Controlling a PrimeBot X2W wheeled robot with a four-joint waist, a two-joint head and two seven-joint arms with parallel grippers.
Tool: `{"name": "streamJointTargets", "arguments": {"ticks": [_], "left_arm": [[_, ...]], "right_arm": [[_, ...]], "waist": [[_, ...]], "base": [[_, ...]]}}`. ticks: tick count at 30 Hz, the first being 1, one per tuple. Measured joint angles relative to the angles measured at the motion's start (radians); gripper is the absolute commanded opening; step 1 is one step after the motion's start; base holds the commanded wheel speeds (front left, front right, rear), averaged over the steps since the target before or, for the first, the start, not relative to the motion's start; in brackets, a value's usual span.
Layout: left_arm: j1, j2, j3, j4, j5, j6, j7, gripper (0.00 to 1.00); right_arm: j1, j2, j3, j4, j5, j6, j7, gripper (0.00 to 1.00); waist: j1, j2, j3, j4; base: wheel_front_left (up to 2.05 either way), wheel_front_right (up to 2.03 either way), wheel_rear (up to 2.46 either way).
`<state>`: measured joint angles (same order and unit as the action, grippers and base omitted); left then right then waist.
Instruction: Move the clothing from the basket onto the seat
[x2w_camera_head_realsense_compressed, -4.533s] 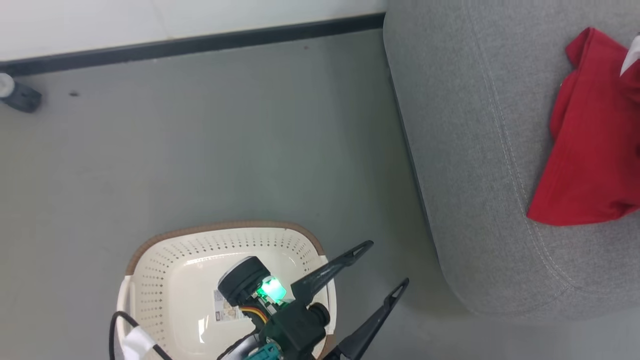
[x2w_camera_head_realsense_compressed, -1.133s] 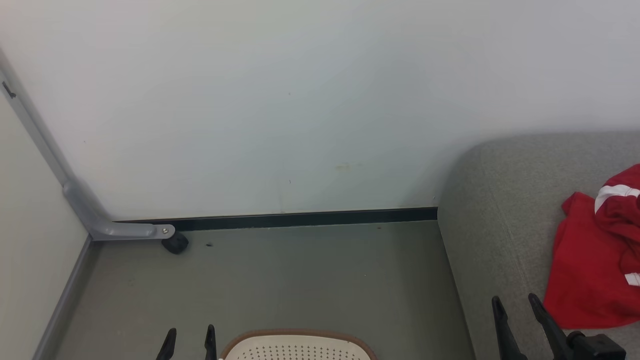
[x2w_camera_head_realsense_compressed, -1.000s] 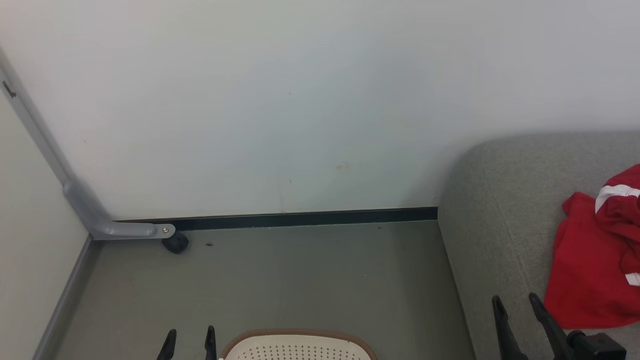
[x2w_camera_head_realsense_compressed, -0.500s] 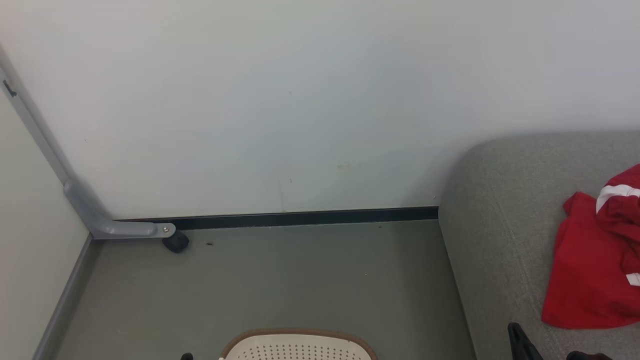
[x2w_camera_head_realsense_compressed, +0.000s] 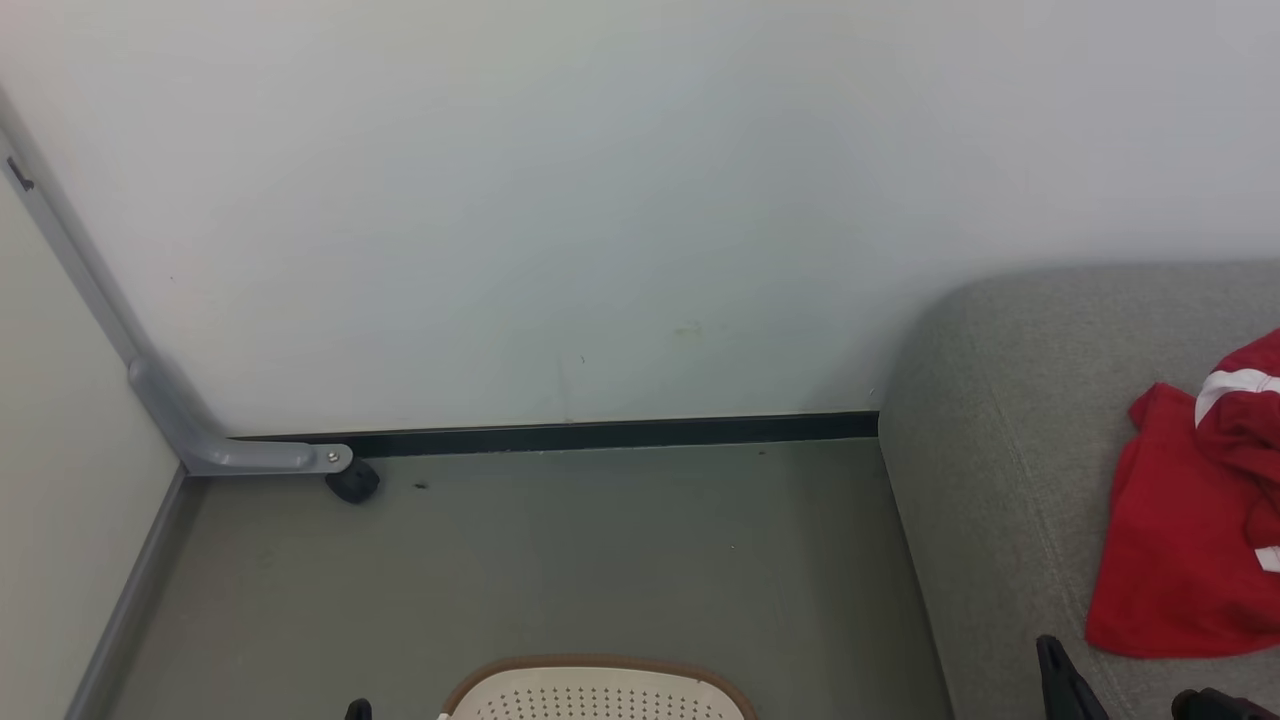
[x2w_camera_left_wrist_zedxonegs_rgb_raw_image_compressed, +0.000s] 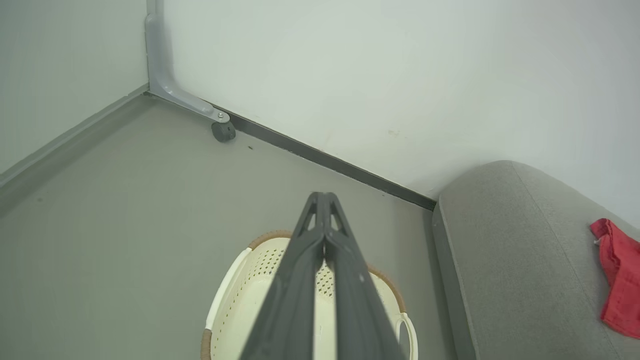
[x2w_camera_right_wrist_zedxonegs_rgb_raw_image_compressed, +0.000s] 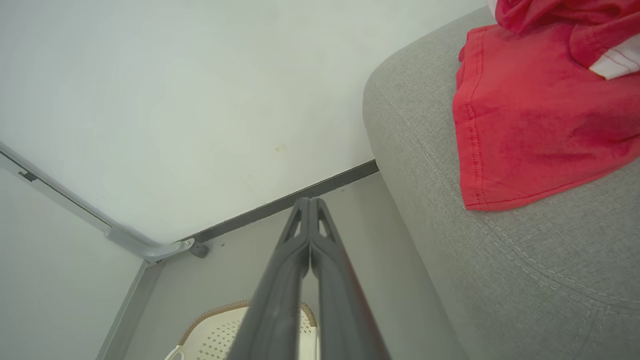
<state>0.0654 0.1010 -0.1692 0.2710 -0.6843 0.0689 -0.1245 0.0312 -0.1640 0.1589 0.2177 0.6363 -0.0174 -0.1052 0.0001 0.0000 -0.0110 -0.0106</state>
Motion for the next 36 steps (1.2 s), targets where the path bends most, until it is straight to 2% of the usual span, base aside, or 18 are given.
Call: {"name": "streamJointTargets", "arguments": {"ticks": [36], "left_arm": [[-0.056,-0.027,0.119,0.012,-0.419,-0.087,0.115,0.0]], "right_arm": [[-0.046,0.055,-0.139,0.041,0.446,0.062,0.105,0.0]], "waist": [[0.0,0.0,0.006,0.005]], "base": [[0.0,0.0,0.0]]}}
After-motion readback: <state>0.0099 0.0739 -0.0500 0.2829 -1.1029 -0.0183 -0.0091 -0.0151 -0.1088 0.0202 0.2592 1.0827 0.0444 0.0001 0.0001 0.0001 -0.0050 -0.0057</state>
